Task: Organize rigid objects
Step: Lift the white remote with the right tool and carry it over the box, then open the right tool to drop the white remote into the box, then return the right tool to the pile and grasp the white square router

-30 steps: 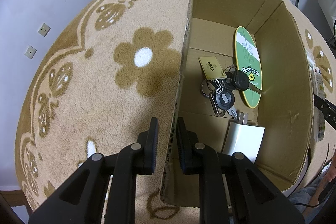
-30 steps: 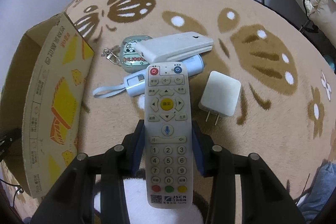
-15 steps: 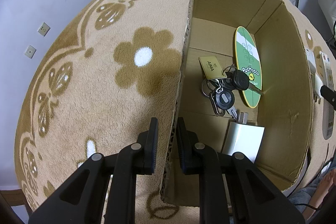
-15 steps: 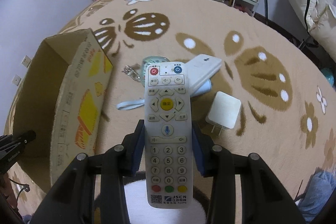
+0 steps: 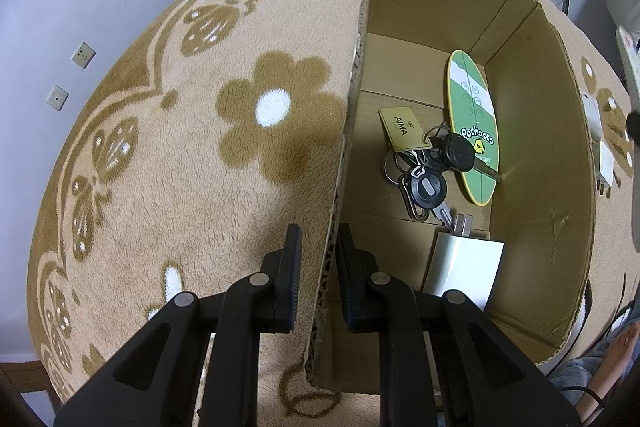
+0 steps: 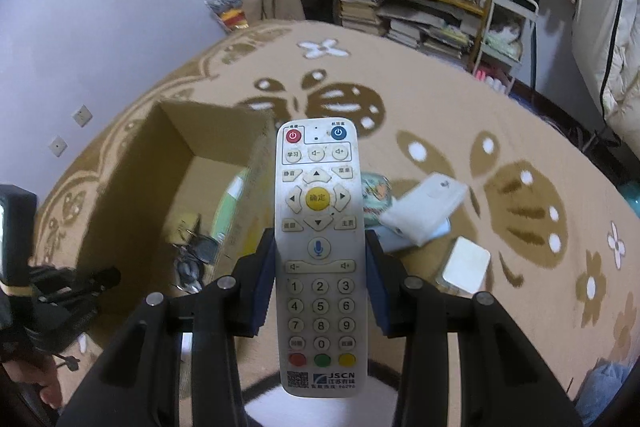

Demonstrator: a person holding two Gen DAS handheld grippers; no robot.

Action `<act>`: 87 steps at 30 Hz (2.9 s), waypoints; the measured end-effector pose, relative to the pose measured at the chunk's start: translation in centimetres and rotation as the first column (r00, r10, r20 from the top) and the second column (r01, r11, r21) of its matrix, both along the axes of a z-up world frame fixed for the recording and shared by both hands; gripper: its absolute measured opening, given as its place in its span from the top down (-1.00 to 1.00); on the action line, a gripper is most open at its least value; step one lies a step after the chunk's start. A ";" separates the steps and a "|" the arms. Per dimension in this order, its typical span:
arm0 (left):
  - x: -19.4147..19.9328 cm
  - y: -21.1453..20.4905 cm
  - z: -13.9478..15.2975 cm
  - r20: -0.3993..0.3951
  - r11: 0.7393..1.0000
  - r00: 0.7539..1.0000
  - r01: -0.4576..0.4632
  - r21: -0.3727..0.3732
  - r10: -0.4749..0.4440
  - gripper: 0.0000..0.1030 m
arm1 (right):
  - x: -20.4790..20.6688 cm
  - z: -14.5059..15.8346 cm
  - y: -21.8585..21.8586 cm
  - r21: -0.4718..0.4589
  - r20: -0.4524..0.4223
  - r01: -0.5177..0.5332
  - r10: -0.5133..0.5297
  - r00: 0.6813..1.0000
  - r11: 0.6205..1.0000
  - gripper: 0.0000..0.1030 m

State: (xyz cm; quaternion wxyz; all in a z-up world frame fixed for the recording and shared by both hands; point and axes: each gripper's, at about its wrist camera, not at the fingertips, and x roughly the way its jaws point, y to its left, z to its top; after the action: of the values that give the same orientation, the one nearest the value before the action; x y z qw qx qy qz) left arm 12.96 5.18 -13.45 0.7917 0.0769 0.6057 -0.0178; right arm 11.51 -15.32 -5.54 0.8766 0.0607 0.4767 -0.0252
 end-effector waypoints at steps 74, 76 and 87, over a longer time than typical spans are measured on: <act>0.2 0.5 -0.6 -0.014 1.000 1.000 -0.010 -0.019 0.010 0.68 | 1.7 -4.4 -10.4 -0.092 0.046 0.242 -0.239 0.970 0.966 -0.87; 0.2 0.5 -0.5 -0.015 1.000 1.000 -0.010 -0.020 0.010 0.68 | 1.2 -5.1 -11.5 -0.075 0.029 0.278 -0.276 0.961 0.958 -0.87; 0.2 0.2 -0.4 -0.010 1.000 1.000 -0.005 -0.016 0.005 0.74 | -0.1 -8.0 -14.0 -0.057 -0.032 0.354 -0.357 0.934 0.933 -0.86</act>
State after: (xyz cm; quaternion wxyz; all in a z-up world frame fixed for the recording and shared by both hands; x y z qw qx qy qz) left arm 13.15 5.34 -13.86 0.7895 0.0690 0.6095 -0.0212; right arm 11.43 -29.36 -13.49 0.8488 0.1233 0.4751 -0.1966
